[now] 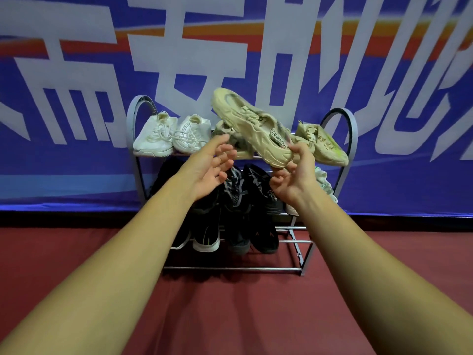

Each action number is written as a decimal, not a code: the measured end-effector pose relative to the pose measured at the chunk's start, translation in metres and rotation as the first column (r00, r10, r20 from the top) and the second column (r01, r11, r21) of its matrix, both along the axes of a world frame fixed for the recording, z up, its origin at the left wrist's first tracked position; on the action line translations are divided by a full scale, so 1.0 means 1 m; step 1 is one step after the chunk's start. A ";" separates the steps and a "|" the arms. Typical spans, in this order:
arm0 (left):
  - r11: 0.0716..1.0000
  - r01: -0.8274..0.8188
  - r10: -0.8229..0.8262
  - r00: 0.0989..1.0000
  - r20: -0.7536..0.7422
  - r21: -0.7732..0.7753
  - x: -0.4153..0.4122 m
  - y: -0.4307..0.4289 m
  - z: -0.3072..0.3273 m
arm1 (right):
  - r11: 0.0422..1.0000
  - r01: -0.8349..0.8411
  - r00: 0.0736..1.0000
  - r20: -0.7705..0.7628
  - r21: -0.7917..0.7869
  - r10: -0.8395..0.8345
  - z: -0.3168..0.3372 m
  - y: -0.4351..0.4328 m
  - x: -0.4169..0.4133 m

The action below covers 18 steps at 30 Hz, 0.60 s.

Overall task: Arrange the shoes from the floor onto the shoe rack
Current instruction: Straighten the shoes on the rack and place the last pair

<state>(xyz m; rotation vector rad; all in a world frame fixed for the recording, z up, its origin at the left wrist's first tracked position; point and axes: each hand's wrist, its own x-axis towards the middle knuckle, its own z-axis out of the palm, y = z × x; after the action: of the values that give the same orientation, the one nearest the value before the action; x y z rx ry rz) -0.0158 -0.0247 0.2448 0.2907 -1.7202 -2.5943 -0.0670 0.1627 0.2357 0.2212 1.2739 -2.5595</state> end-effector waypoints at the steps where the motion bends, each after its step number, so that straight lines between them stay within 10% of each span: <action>1: 0.999 -0.041 0.042 0.999 -0.022 0.029 0.001 0.000 0.004 | 1.000 -0.011 1.000 -0.012 0.001 0.011 0.001 0.002 0.003; 10: 0.934 -0.224 0.251 0.966 -0.064 0.277 0.012 -0.014 0.016 | 0.998 -0.054 0.996 -0.075 0.025 0.056 0.007 0.009 0.009; 18: 0.961 -0.246 0.245 0.969 0.023 0.128 0.015 -0.034 0.005 | 0.998 0.047 0.996 -0.079 -0.039 -0.050 0.005 0.007 0.005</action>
<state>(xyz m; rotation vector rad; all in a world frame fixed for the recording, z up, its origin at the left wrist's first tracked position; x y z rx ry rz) -0.0004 -0.0591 0.2501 0.4829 -1.4143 -2.5276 -0.0624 0.1698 0.2404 0.1456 1.2621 -2.6556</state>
